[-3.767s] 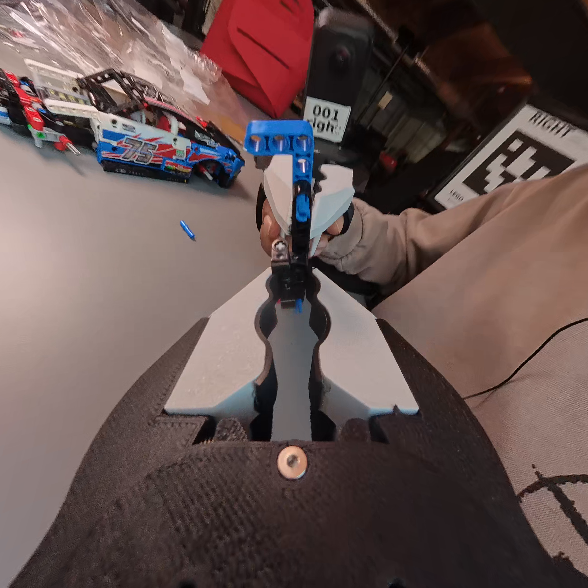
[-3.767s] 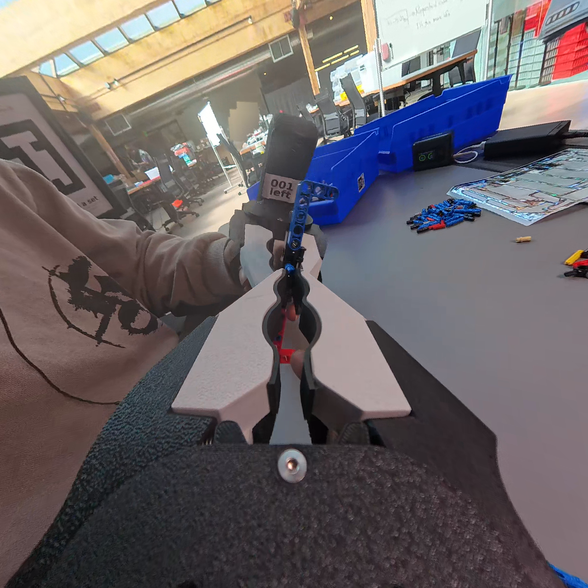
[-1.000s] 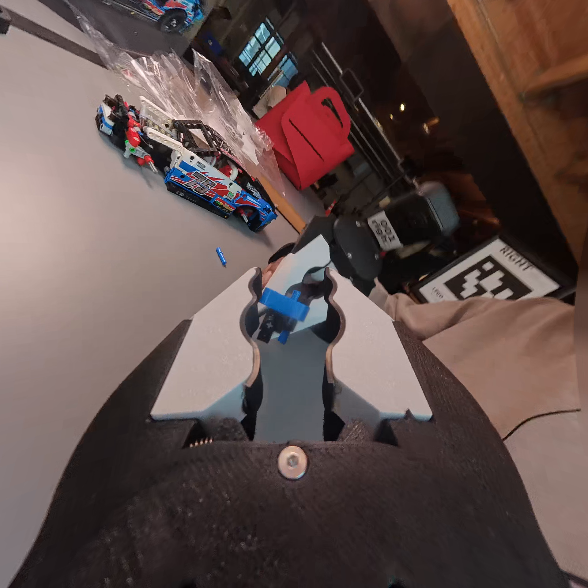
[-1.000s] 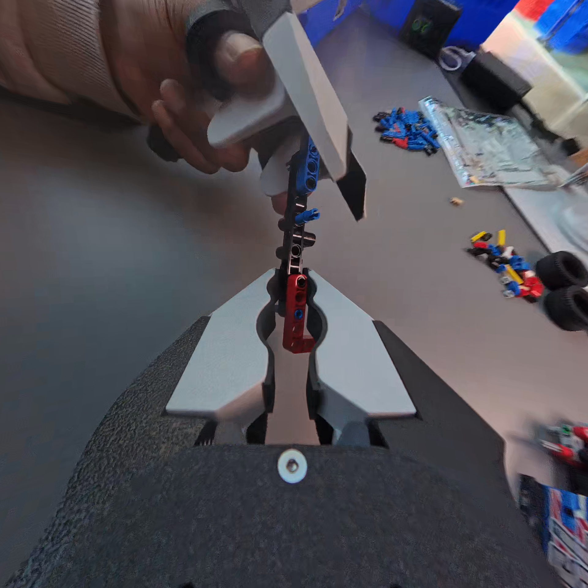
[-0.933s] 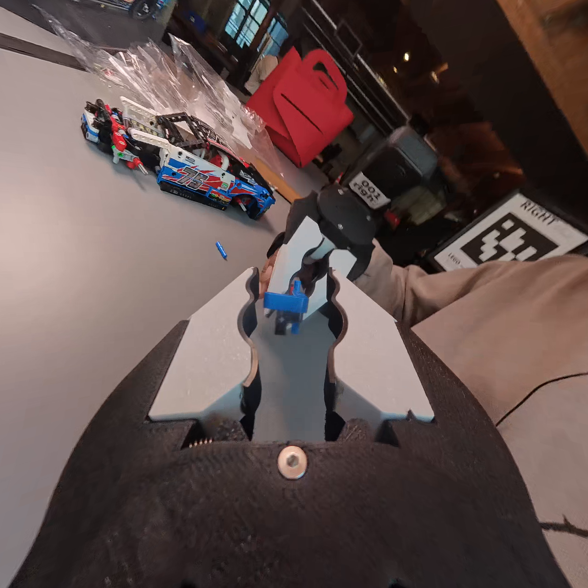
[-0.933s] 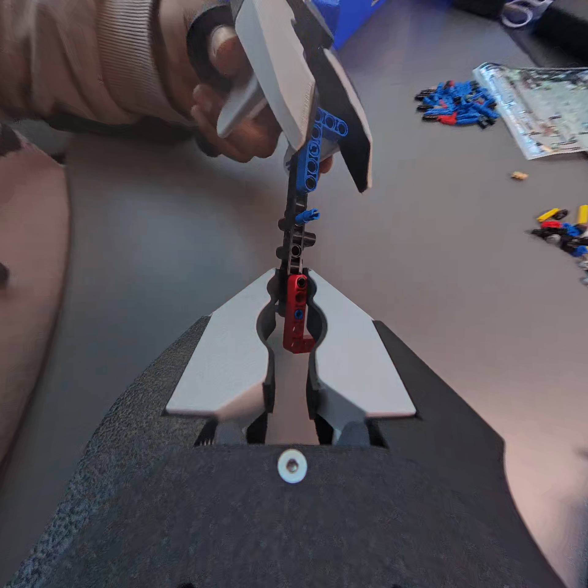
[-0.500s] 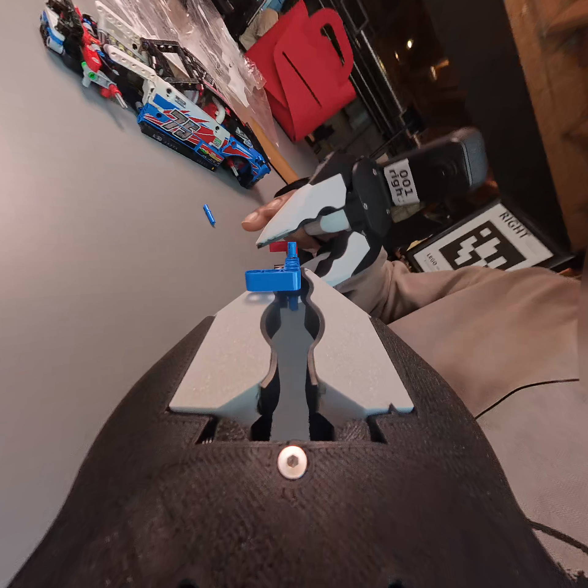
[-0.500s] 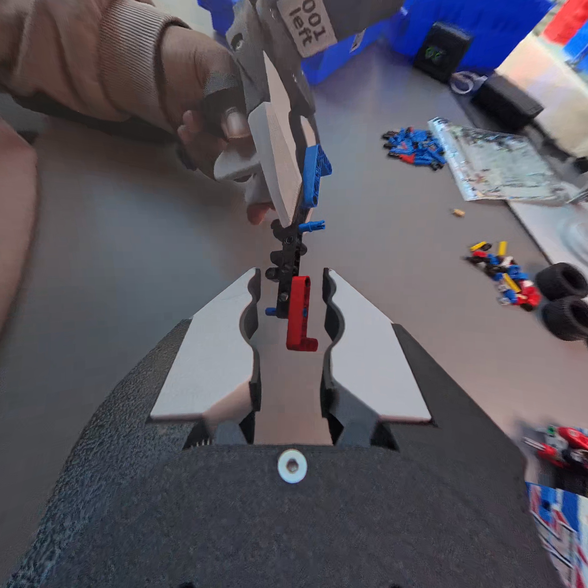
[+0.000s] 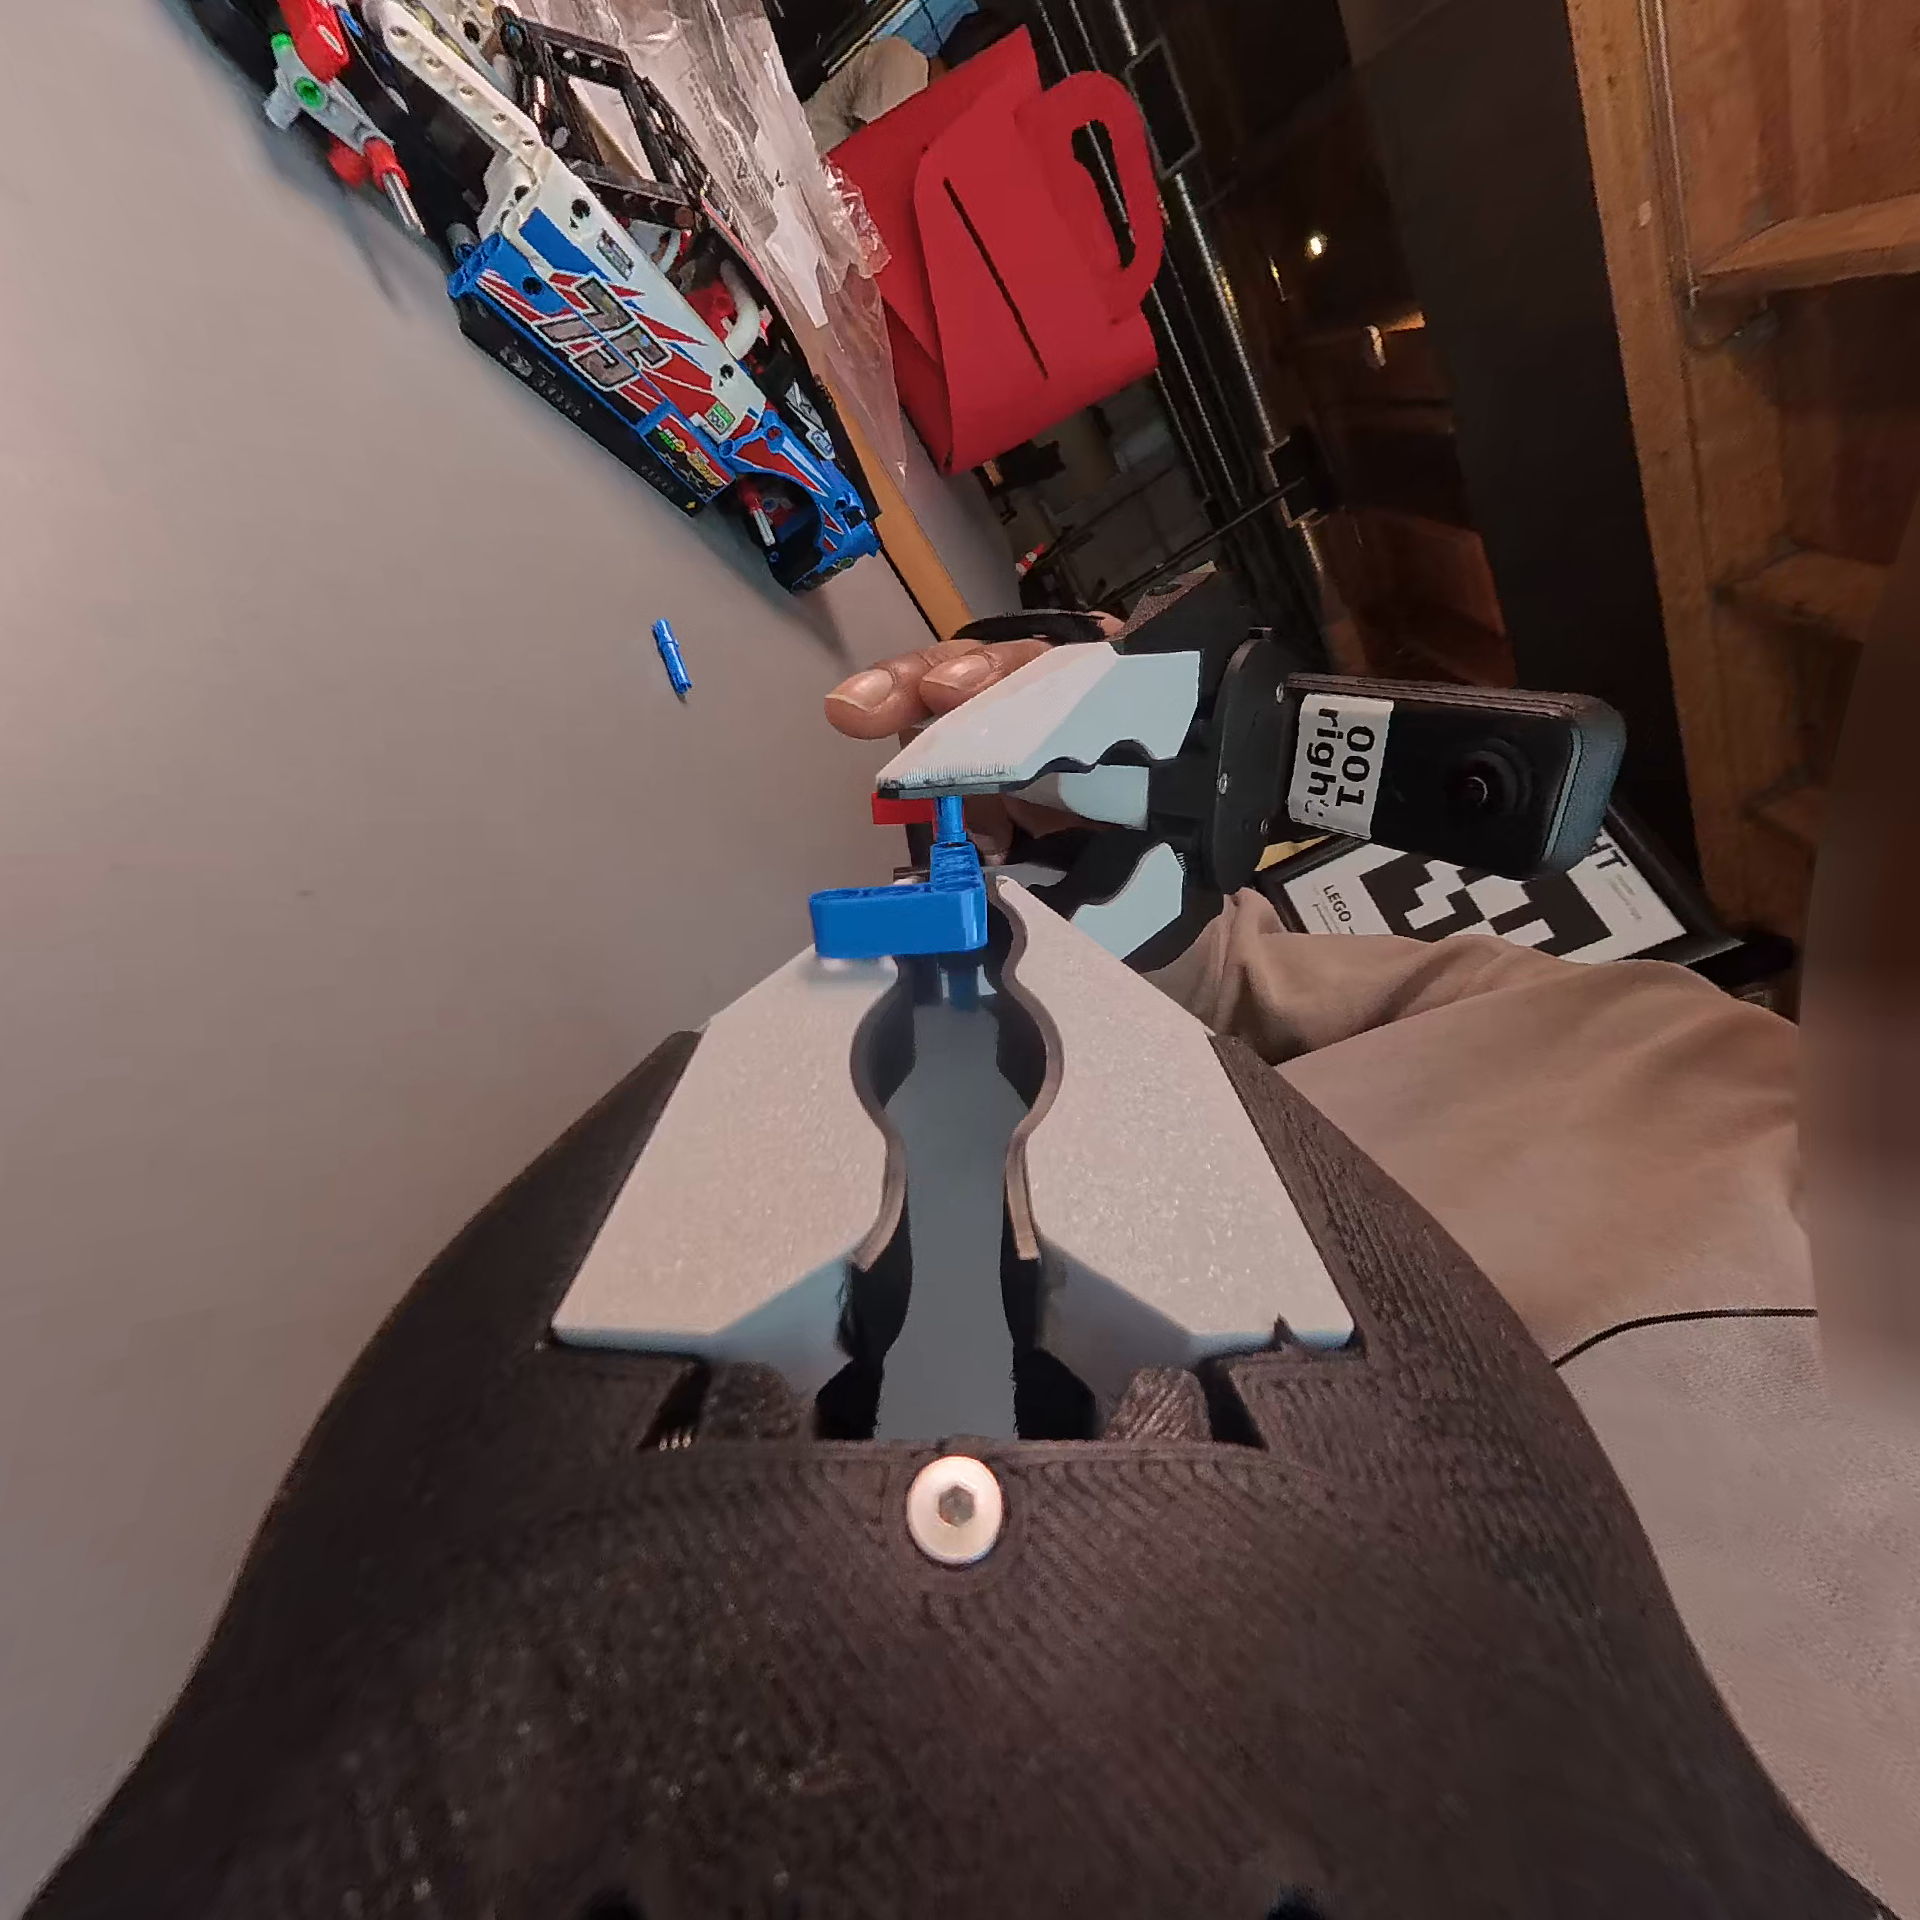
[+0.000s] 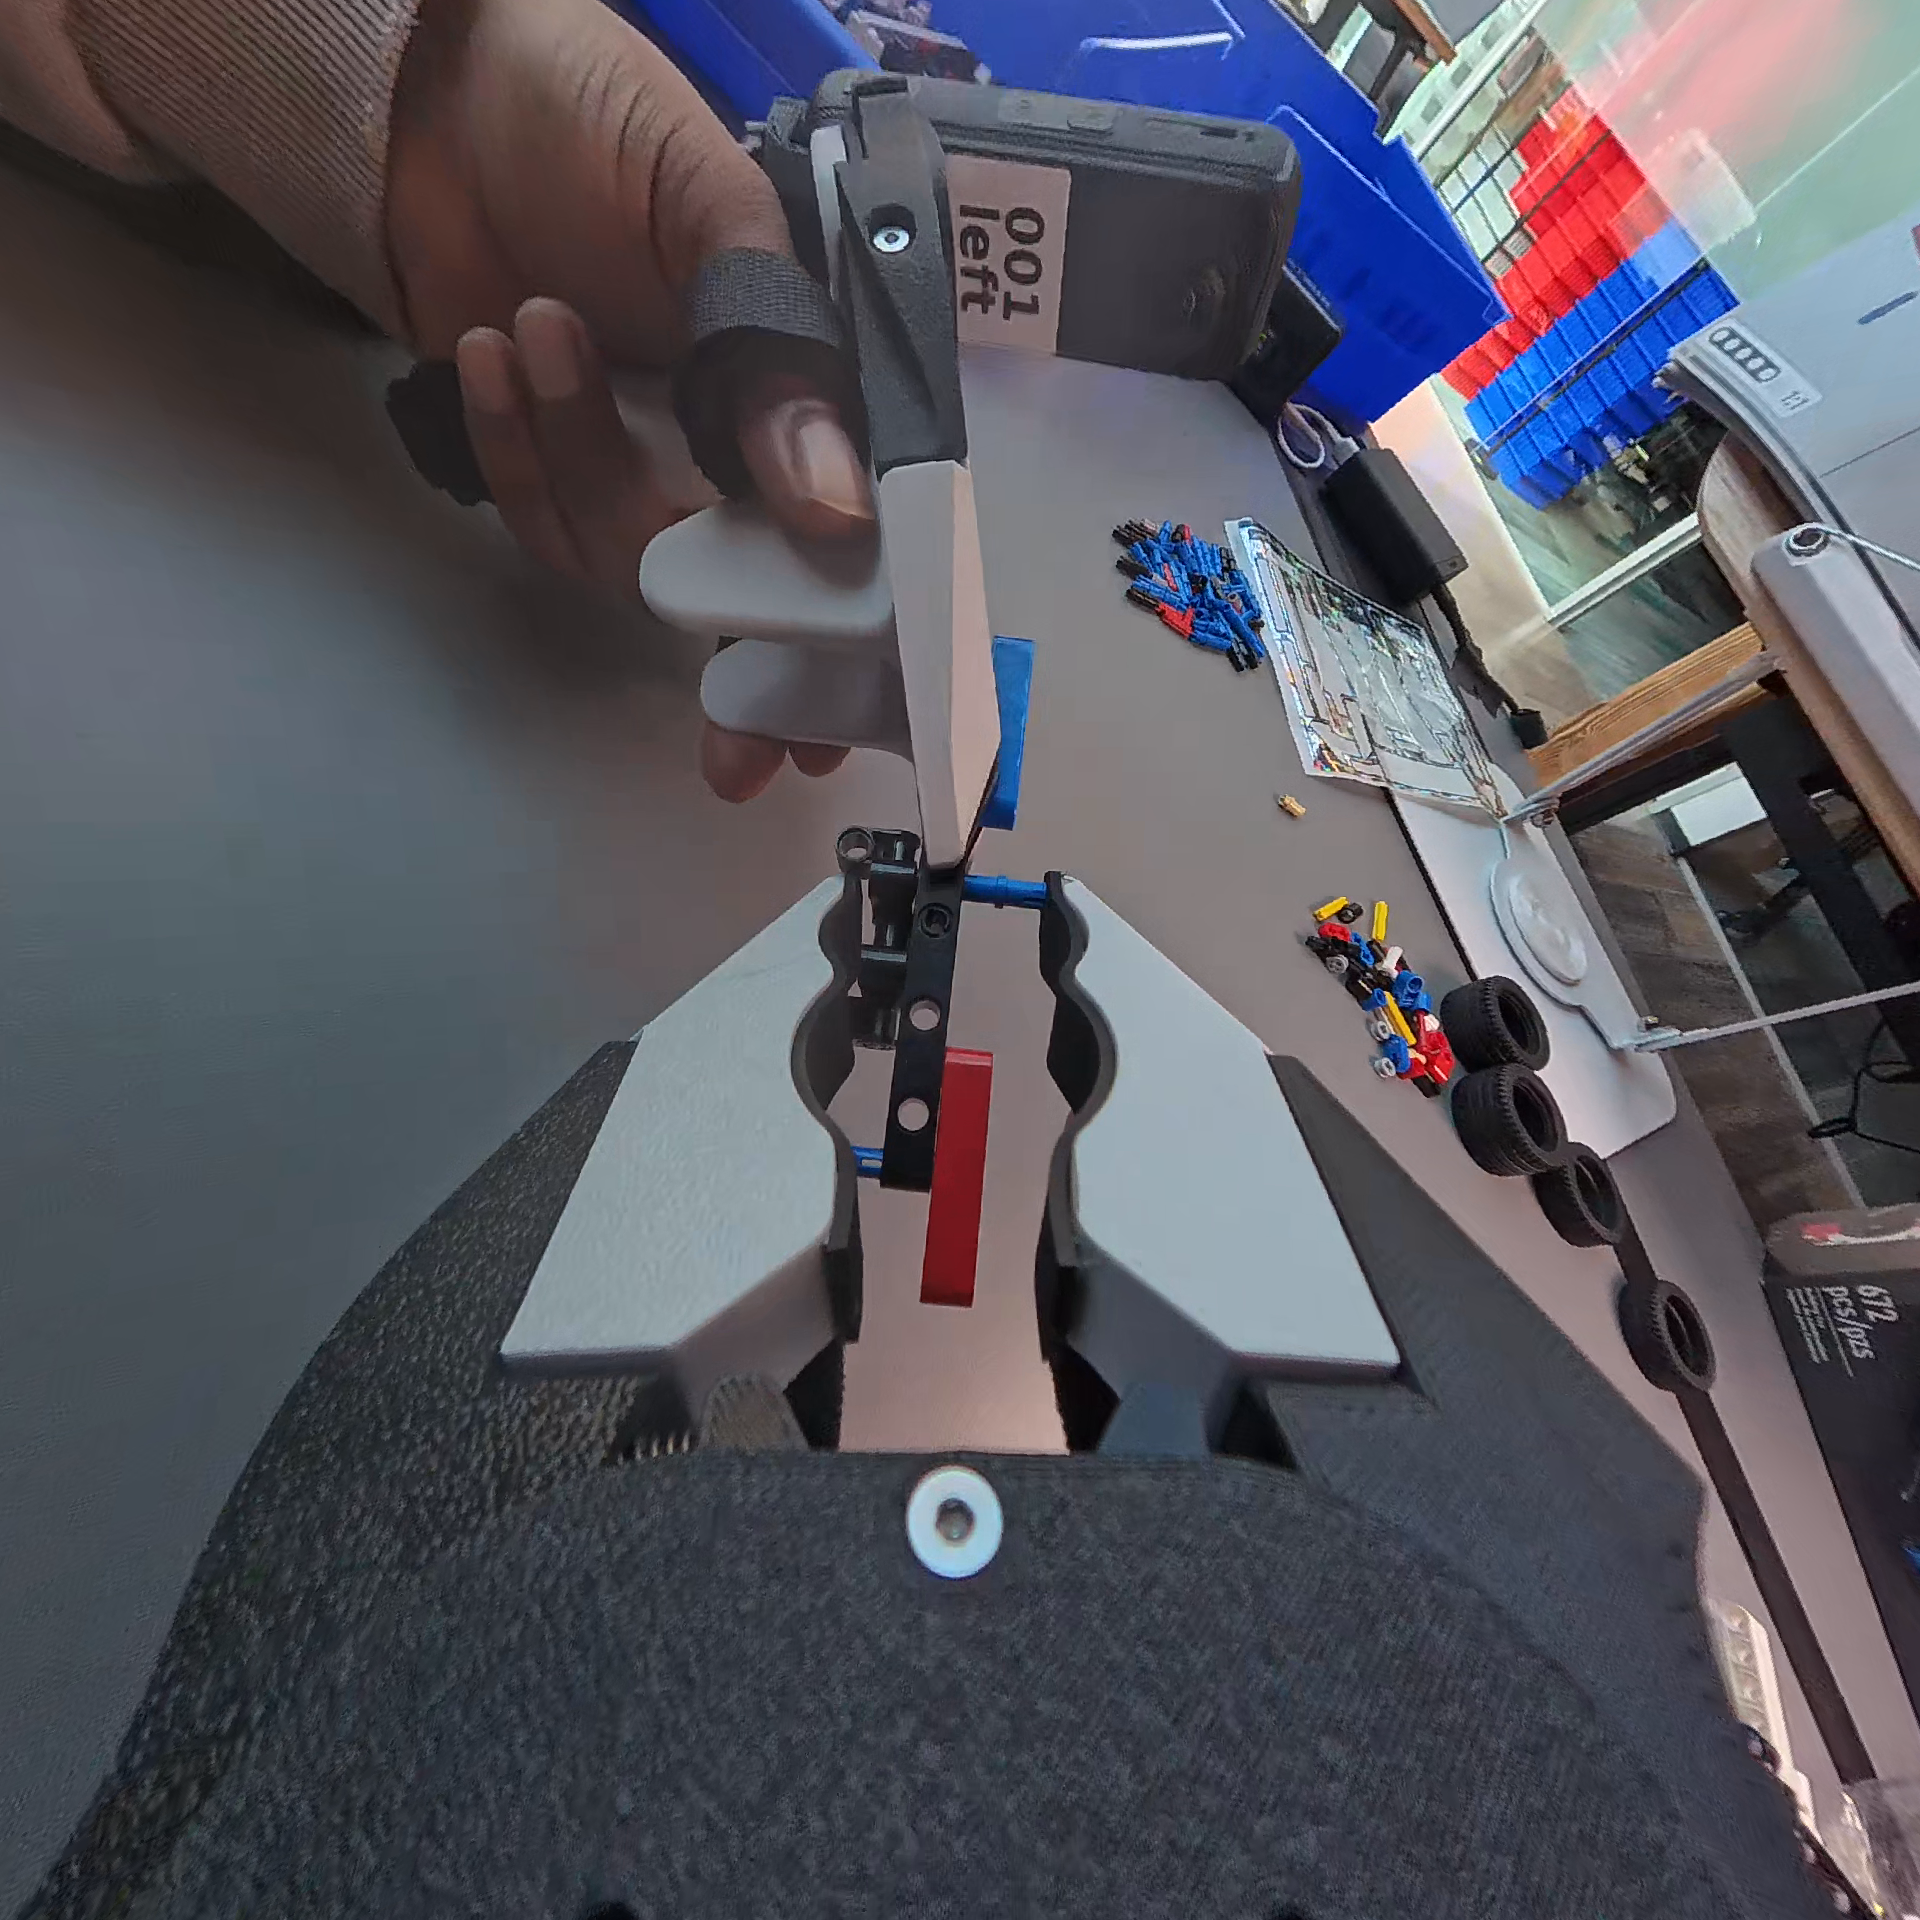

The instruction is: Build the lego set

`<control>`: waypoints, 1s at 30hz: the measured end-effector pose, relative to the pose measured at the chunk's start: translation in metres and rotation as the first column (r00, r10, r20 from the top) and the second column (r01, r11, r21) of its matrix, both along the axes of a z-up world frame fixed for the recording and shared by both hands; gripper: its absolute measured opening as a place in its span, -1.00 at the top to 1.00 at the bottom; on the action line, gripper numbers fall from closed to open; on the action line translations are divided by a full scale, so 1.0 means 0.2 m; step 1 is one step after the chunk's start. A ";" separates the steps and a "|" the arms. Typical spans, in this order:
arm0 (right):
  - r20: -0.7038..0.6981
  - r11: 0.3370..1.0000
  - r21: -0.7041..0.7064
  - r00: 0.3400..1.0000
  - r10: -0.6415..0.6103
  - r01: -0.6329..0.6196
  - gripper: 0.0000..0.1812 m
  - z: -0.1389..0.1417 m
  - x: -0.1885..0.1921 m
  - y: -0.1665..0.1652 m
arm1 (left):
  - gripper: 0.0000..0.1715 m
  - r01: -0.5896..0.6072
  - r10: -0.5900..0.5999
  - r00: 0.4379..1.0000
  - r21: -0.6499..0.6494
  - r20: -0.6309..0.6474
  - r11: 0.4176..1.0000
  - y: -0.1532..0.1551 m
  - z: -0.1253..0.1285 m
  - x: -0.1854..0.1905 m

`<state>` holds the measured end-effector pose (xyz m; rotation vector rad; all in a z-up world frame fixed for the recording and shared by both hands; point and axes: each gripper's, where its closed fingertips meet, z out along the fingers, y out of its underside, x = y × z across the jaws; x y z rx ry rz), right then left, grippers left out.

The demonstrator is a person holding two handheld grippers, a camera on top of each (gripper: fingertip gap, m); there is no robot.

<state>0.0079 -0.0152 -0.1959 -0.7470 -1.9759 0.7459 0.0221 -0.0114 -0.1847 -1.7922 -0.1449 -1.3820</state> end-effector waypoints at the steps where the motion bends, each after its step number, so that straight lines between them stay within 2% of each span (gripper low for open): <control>1: -0.006 1.000 0.000 1.000 -0.008 0.008 0.64 0.01 0.00 0.01 | 0.92 -0.014 0.014 1.000 0.010 -0.013 1.000 0.00 0.01 -0.01; 5: -0.027 1.000 0.000 1.000 -0.012 0.012 0.65 0.02 -0.01 0.01 | 0.93 -0.016 0.017 0.999 0.026 -0.043 1.000 -0.01 0.02 -0.02; 13: -0.059 0.999 0.030 0.998 -0.020 0.022 0.65 0.03 -0.02 0.01 | 0.92 -0.021 0.022 0.998 -0.019 0.056 1.000 -0.01 0.02 -0.03; 21: -0.059 0.996 0.082 0.998 -0.022 0.026 0.66 0.01 -0.02 0.00 | 0.92 -0.024 0.030 0.994 -0.055 0.102 0.998 -0.02 0.01 -0.04; 26: -0.083 0.992 0.108 0.995 -0.050 0.058 0.65 0.00 -0.05 0.02 | 0.92 -0.064 0.066 0.996 -0.042 0.058 0.997 0.01 0.00 -0.07; 30: -0.107 0.998 0.032 0.993 -0.049 0.052 0.64 0.03 -0.05 0.02 | 0.93 -0.098 0.098 0.995 -0.001 0.028 0.995 0.02 0.03 -0.07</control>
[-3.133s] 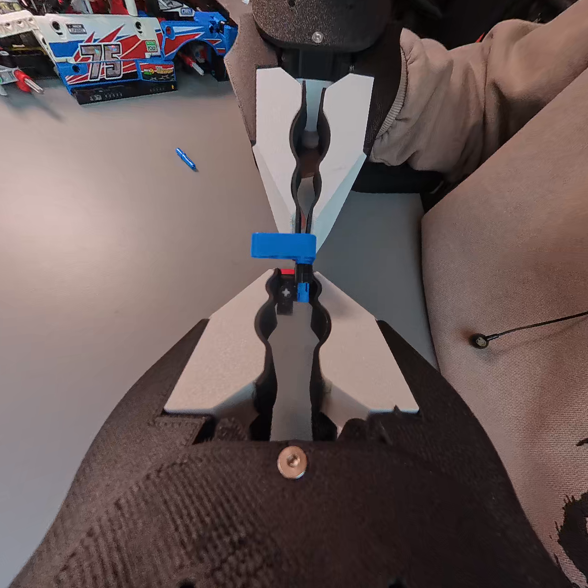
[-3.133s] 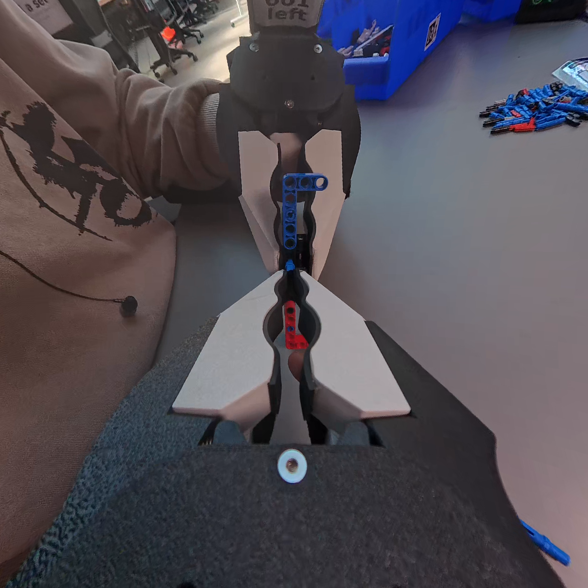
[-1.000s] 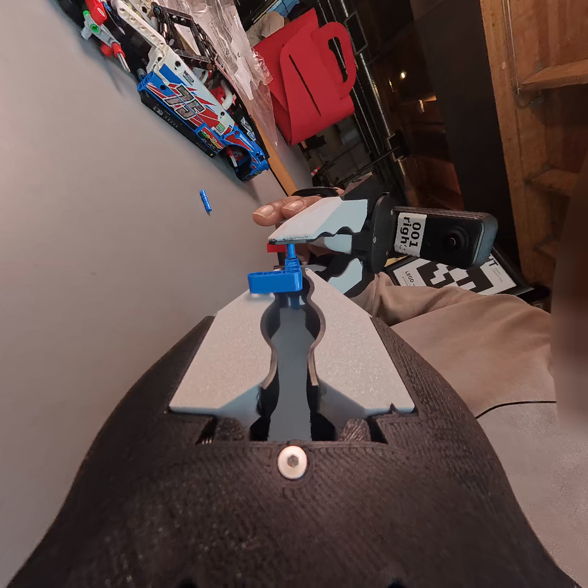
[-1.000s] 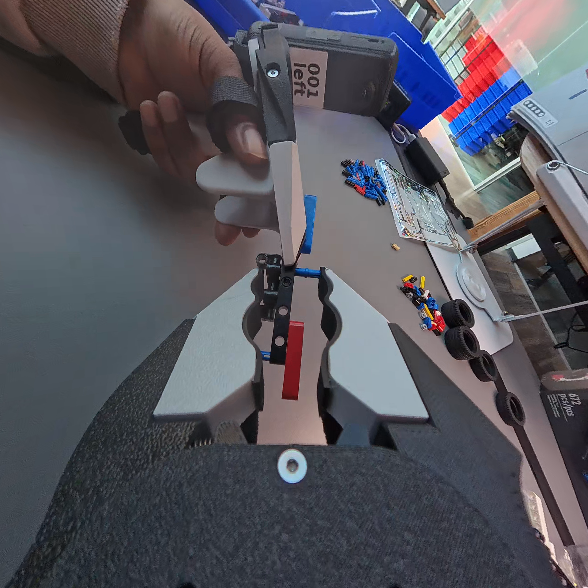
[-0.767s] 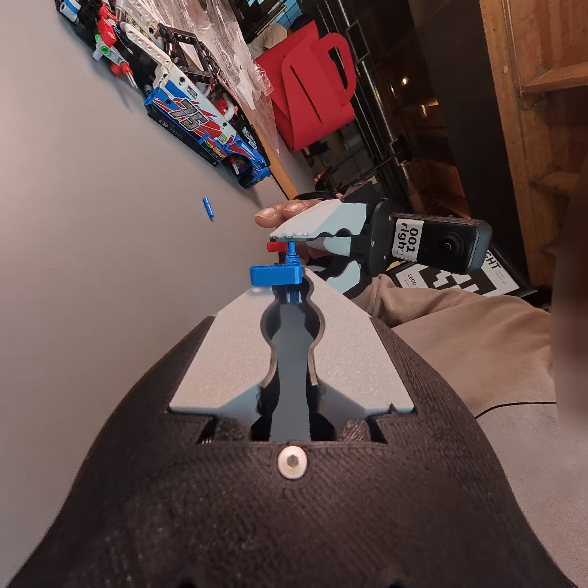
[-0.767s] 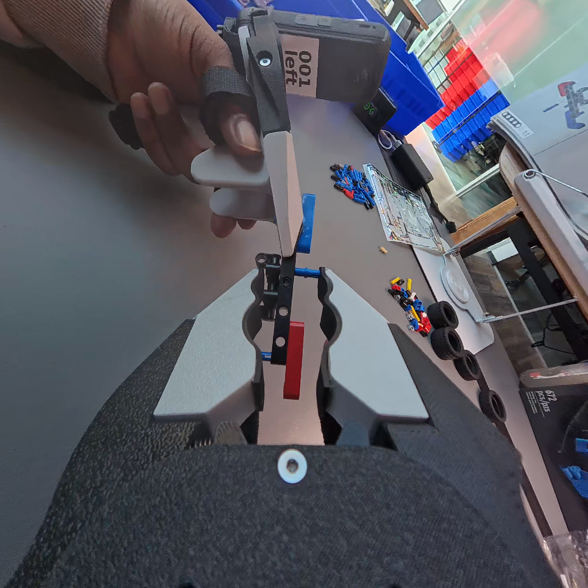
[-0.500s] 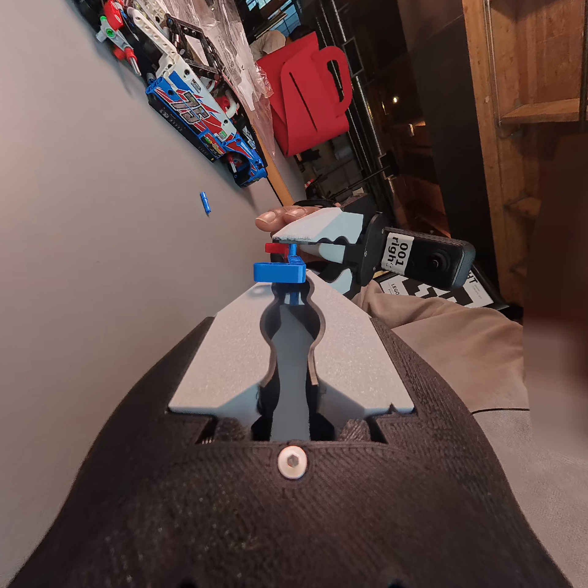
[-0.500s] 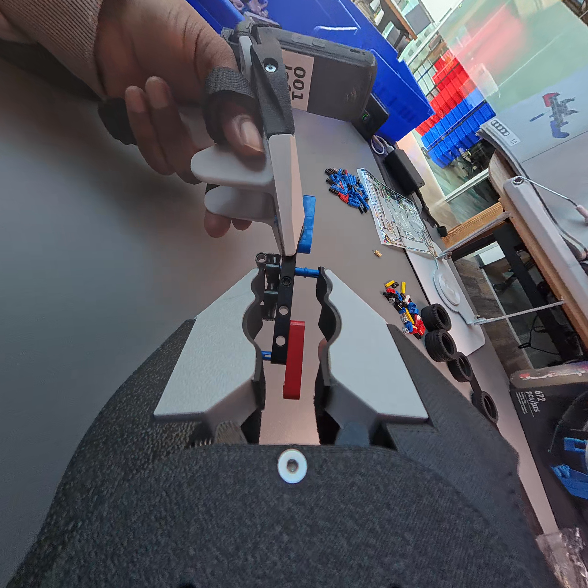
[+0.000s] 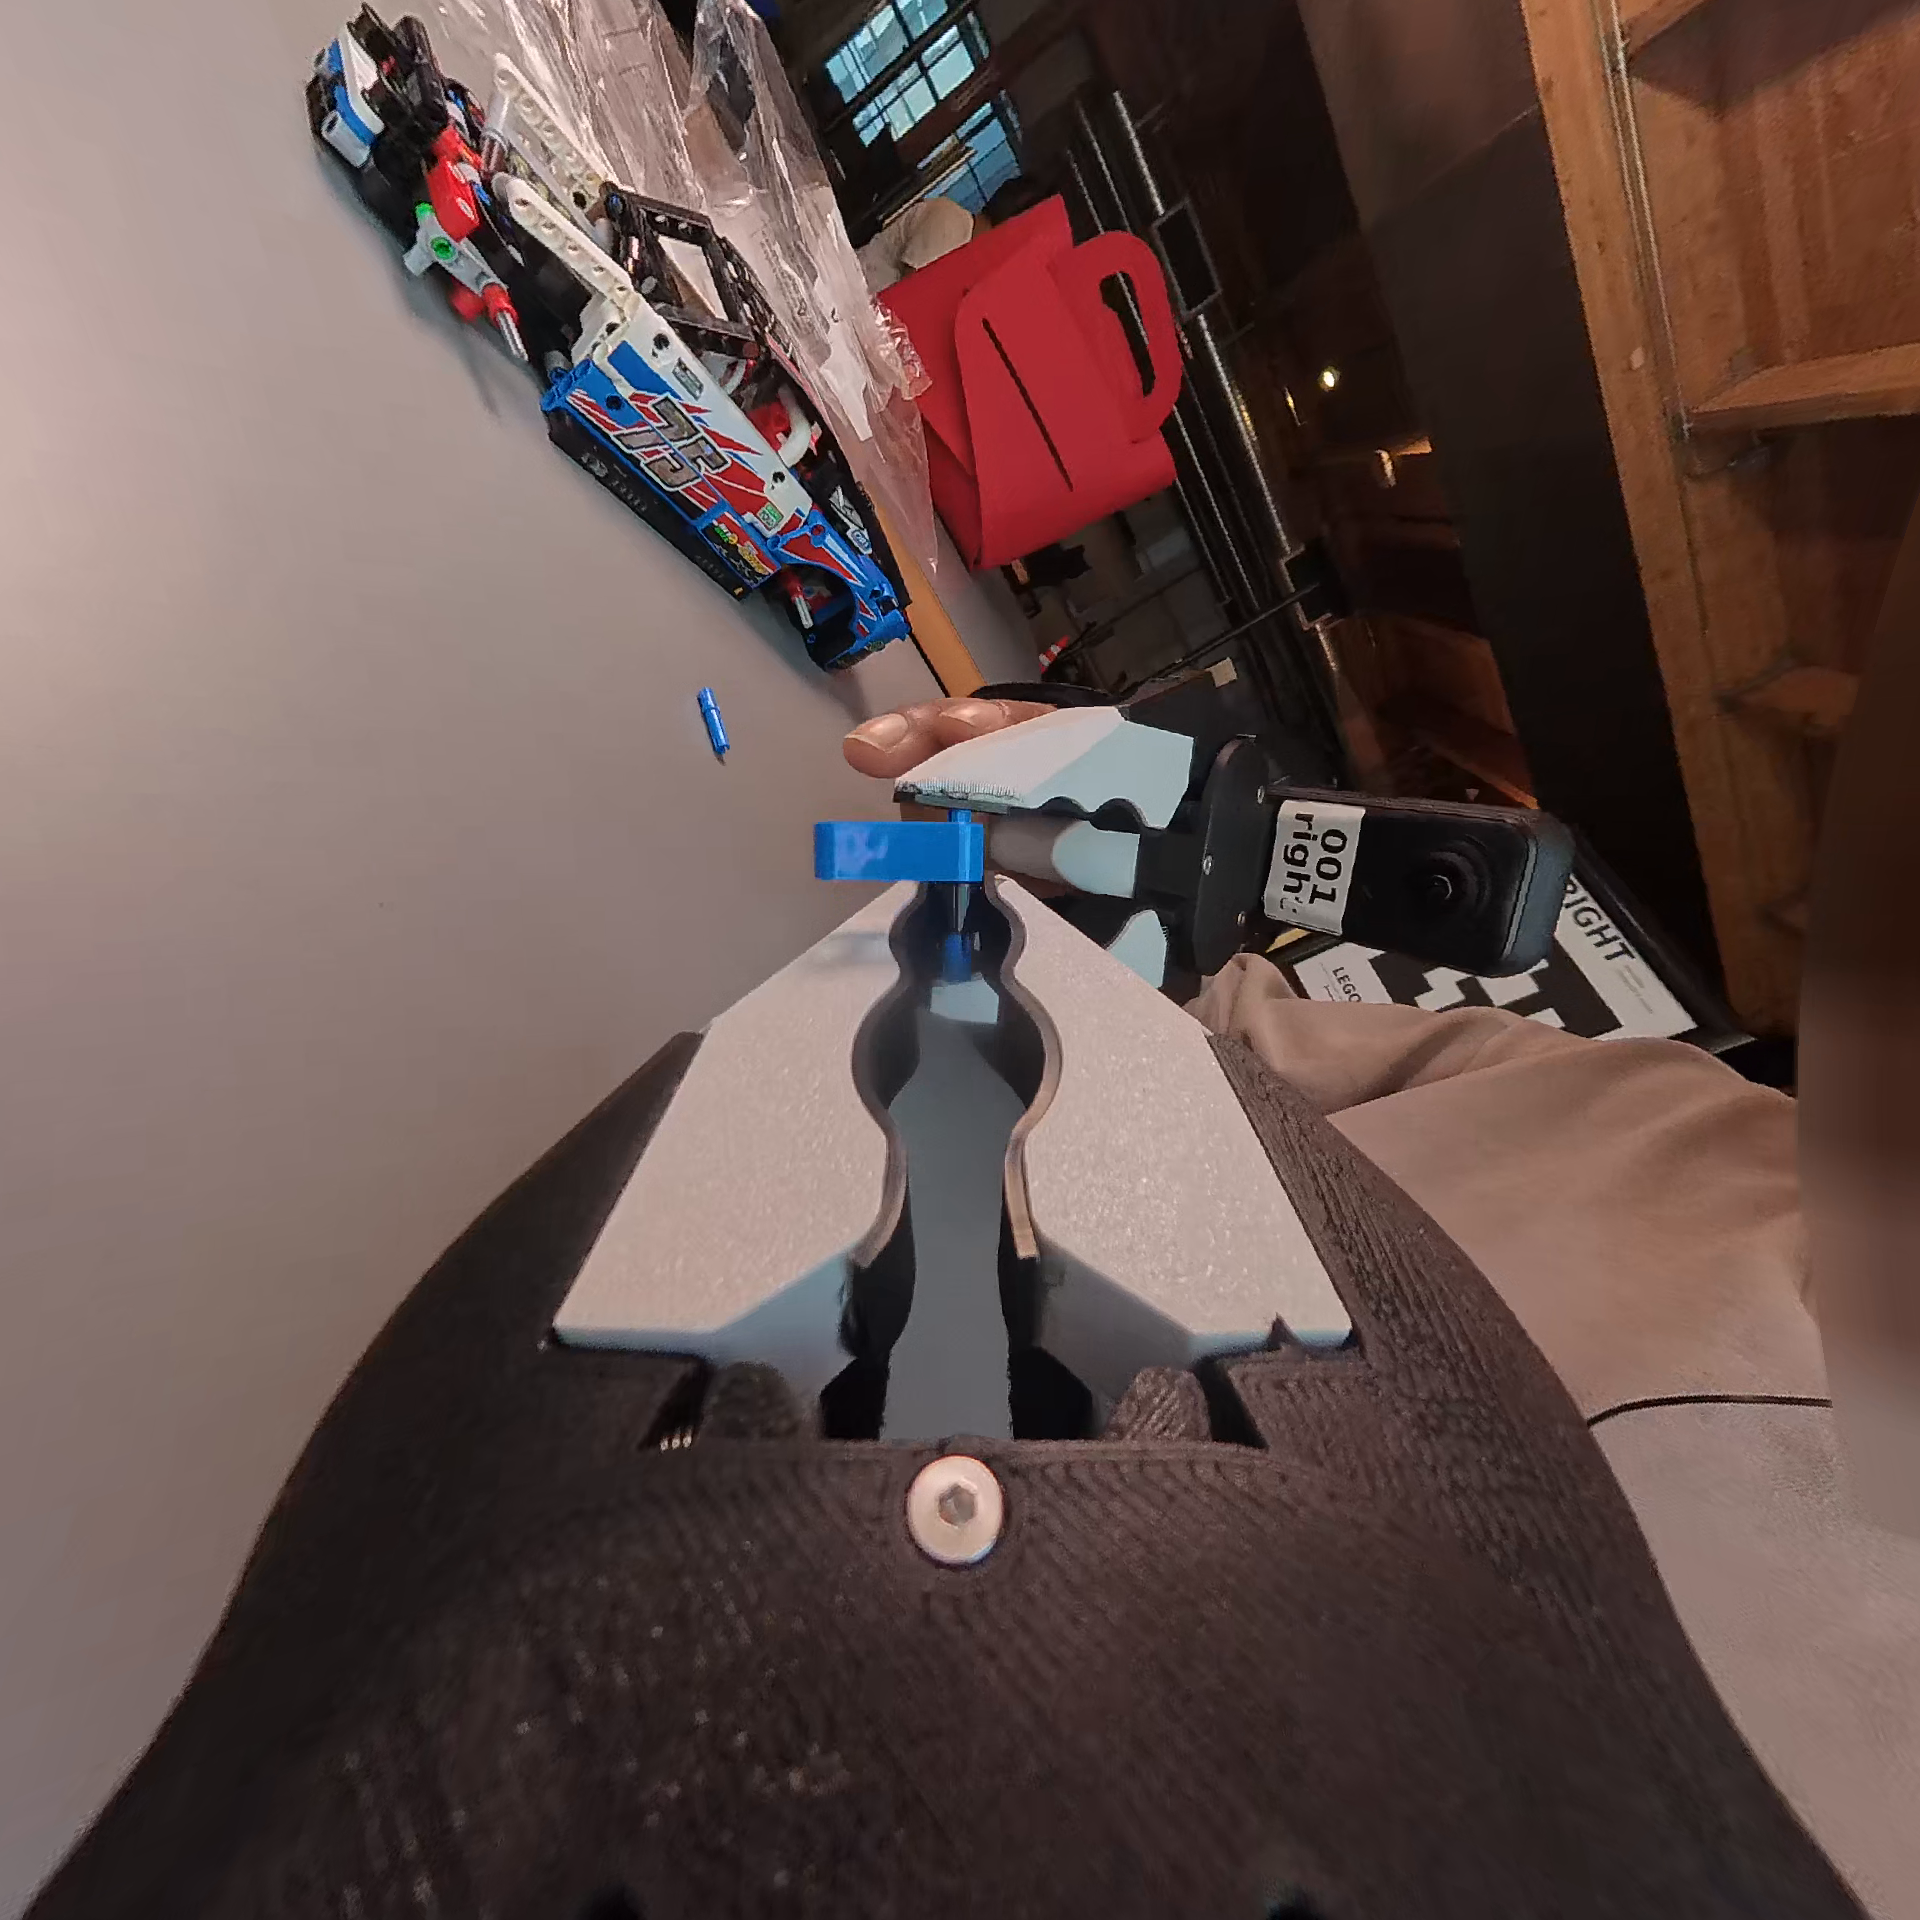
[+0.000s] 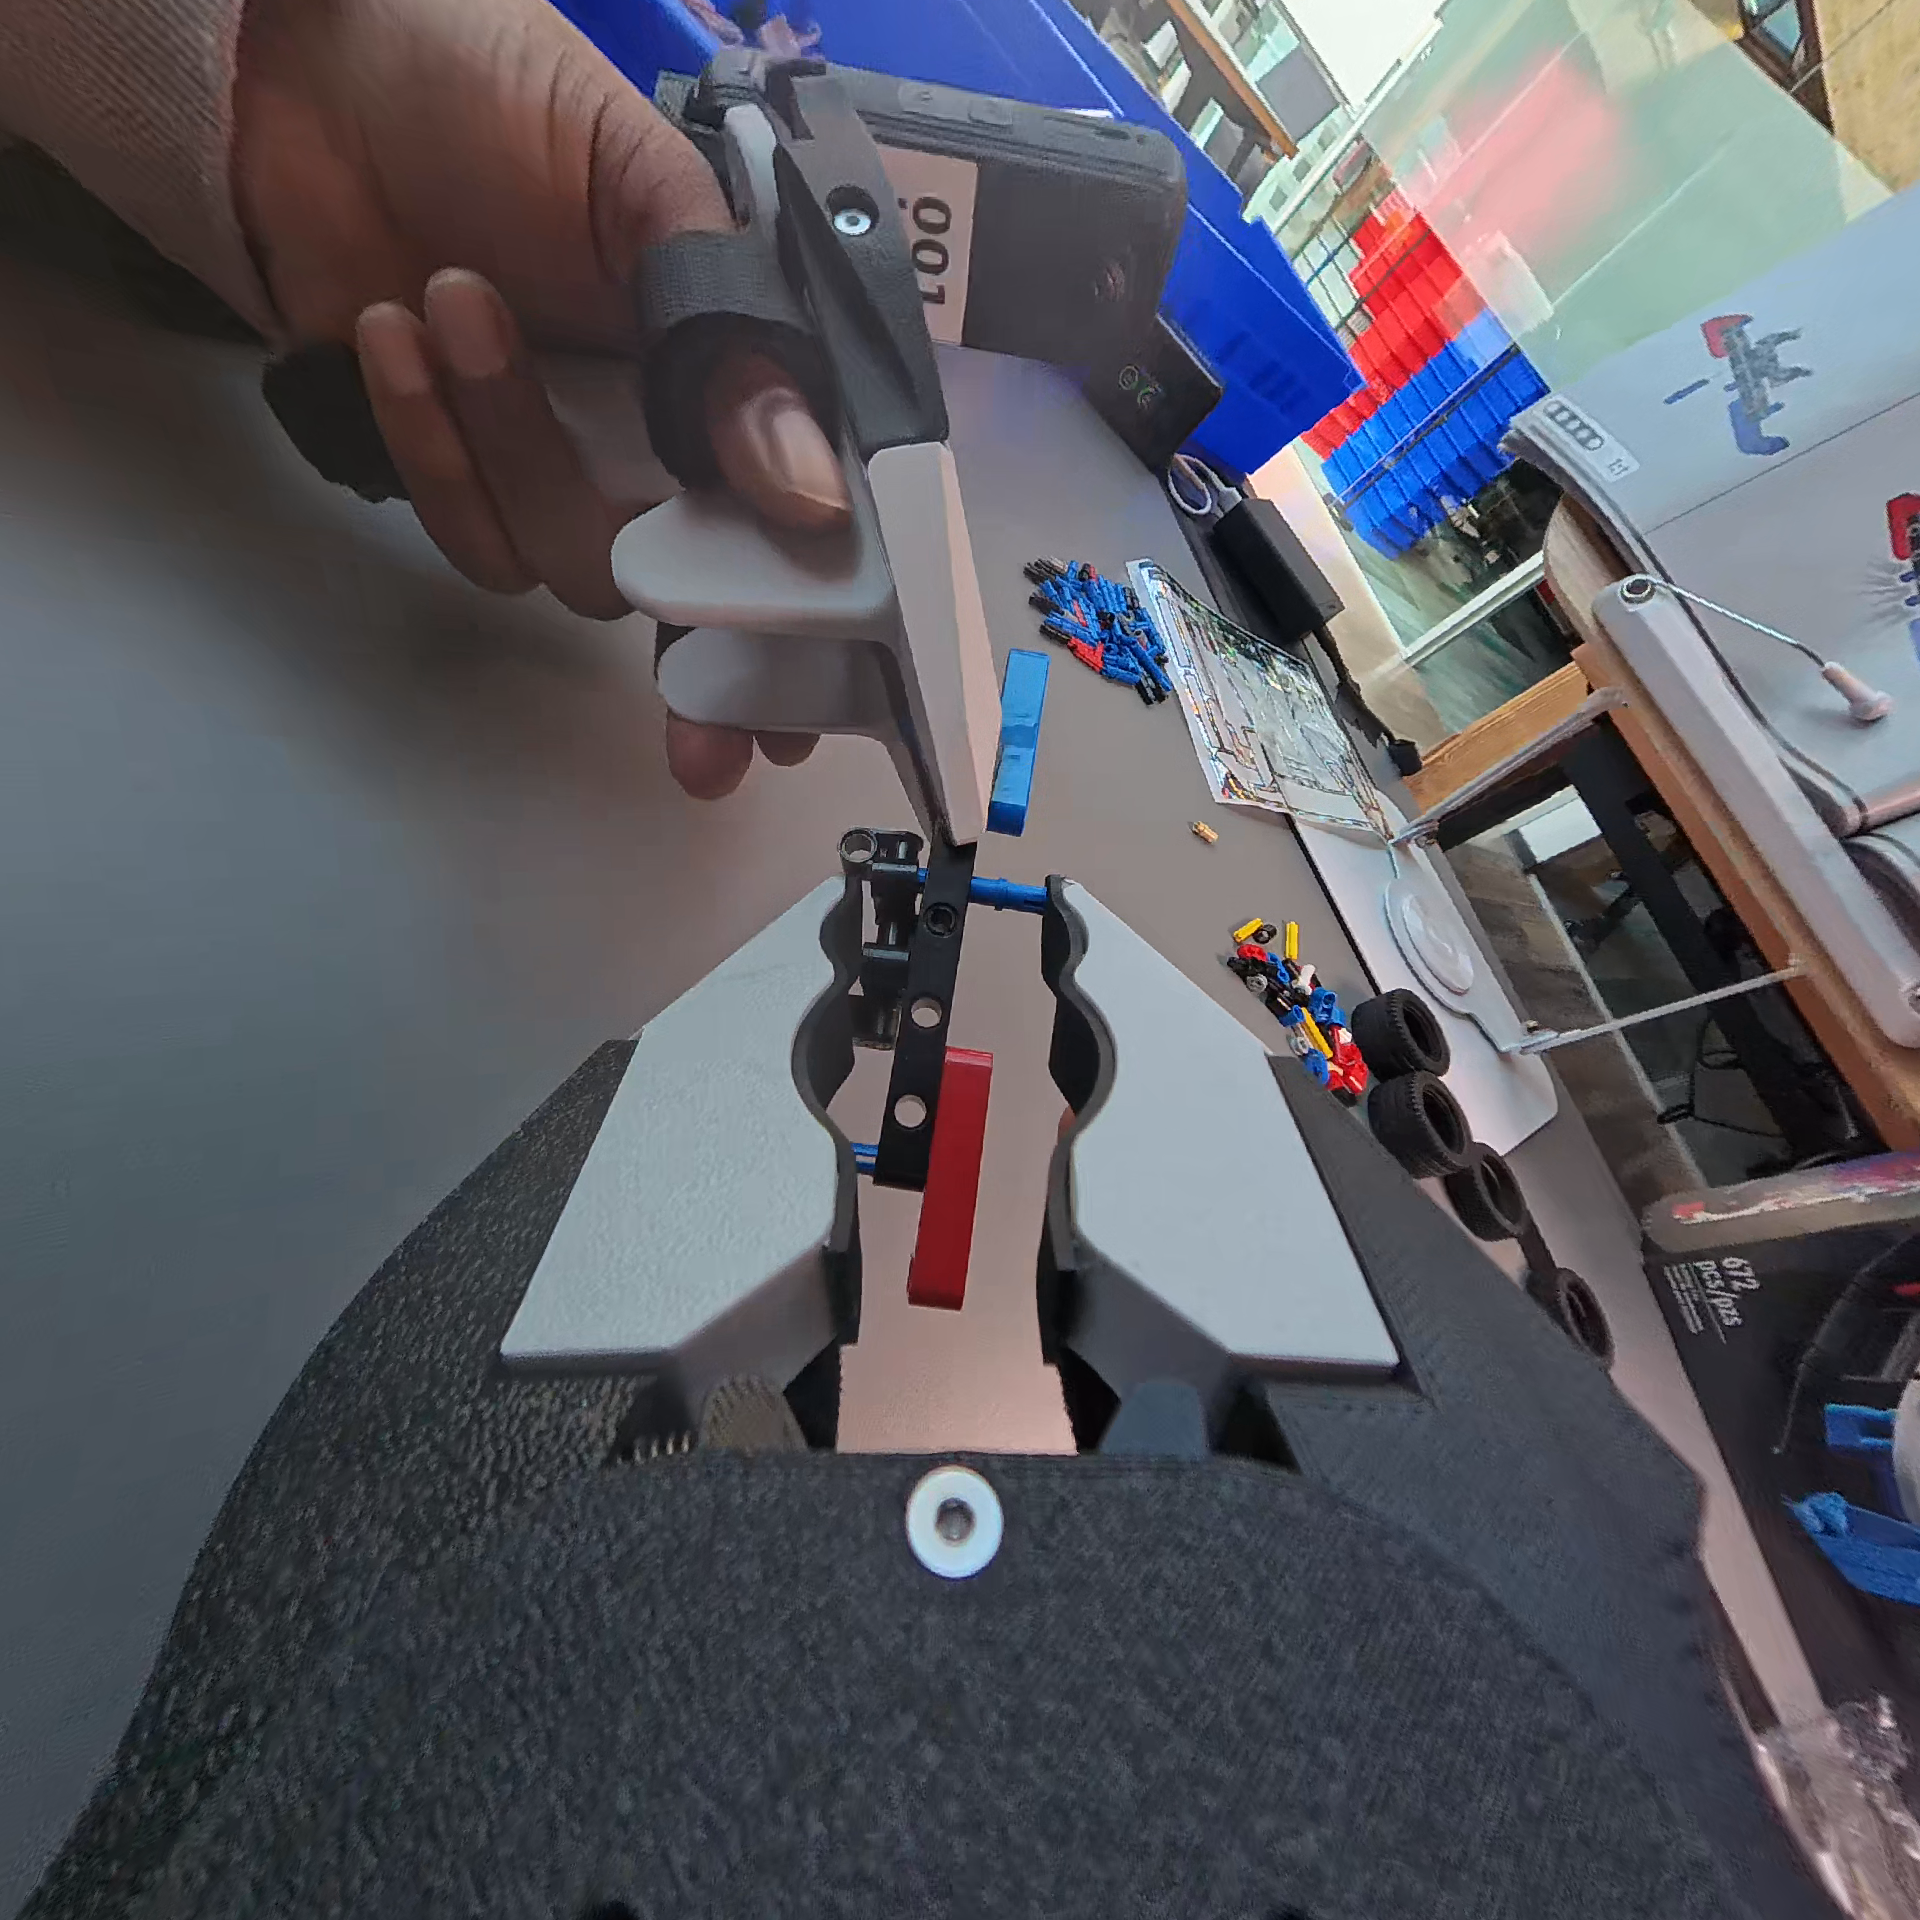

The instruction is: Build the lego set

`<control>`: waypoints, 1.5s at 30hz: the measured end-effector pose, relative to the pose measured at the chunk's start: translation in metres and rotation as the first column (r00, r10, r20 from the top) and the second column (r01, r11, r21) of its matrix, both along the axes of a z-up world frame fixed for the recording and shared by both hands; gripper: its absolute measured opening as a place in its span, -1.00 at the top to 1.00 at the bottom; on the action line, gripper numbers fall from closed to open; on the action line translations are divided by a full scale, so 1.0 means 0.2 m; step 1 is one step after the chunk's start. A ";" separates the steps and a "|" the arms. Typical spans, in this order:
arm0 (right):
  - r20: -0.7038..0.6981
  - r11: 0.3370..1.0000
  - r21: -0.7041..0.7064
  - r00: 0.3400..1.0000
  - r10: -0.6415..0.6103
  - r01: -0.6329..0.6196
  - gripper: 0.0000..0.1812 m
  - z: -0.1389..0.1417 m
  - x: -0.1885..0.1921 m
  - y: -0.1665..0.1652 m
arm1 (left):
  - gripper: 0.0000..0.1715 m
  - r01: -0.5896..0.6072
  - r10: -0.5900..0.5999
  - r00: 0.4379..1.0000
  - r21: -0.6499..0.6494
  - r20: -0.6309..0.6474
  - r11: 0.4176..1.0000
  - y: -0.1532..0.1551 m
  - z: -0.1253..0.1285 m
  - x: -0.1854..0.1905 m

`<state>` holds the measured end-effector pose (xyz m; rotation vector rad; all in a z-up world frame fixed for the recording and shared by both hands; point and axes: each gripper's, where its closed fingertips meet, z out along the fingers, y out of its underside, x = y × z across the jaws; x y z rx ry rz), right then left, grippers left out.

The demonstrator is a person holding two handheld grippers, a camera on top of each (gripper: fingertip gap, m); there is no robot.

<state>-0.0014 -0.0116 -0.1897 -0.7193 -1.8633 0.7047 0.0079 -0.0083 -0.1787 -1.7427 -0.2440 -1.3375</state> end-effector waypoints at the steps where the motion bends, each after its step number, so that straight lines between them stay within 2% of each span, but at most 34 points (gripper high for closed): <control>1: 0.005 0.999 -0.032 1.000 -0.004 0.004 0.64 0.00 0.00 0.00 | 0.93 -0.012 0.012 1.000 0.006 -0.020 1.000 0.00 0.00 0.00; 9: -0.023 0.989 -0.150 1.000 -0.019 0.016 0.67 0.05 0.00 0.02 | 0.93 -0.089 0.103 0.986 0.110 -0.132 0.990 0.01 0.05 0.00; 15: -0.046 0.980 -0.200 0.999 0.004 -0.013 0.68 0.10 0.01 0.01 | 0.93 -0.113 0.140 0.980 0.183 -0.143 0.977 0.01 0.11 0.01; 16: -0.036 0.976 -0.215 0.999 0.022 -0.029 0.76 0.10 0.01 0.00 | 0.92 -0.118 0.147 0.978 0.193 -0.146 0.974 0.01 0.11 0.01; 18: -0.032 0.970 -0.241 0.999 0.026 -0.033 0.76 0.11 0.02 0.00 | 0.93 -0.129 0.159 0.977 0.198 -0.144 0.972 0.00 0.11 0.02; 20: -0.035 0.987 -0.161 0.999 0.018 -0.023 0.75 0.11 0.02 0.00 | 0.93 -0.136 0.161 0.980 0.197 -0.120 0.971 0.00 0.12 0.02; 23: -0.030 0.983 -0.182 1.000 0.007 -0.012 0.75 0.11 0.02 0.00 | 0.93 -0.144 0.164 0.982 0.185 -0.097 0.972 0.01 0.11 0.01; 27: -0.023 0.993 -0.117 1.000 -0.014 0.011 0.74 0.06 0.01 0.02 | 0.93 -0.164 0.174 0.982 0.139 -0.067 0.977 0.03 0.07 0.00; 30: -0.025 0.998 -0.053 0.999 -0.033 0.032 0.65 0.05 0.01 0.02 | 0.93 -0.195 0.201 0.979 0.119 -0.042 0.974 0.04 0.06 -0.02; 32: -0.031 0.997 -0.041 0.997 -0.067 0.065 0.75 0.05 0.00 0.04 | 0.93 -0.197 0.201 0.979 0.107 -0.031 0.975 0.04 0.05 -0.02; 40: 0.006 0.978 -0.209 1.000 -0.012 0.013 0.76 0.06 0.02 0.03 | 0.90 -0.165 0.167 0.986 0.109 -0.011 0.980 0.03 0.07 0.00; 45: 0.001 0.937 -0.348 1.000 0.009 -0.008 0.76 0.11 0.03 0.02 | 0.58 -0.108 0.135 0.985 0.228 -0.106 0.968 -0.01 0.17 -0.04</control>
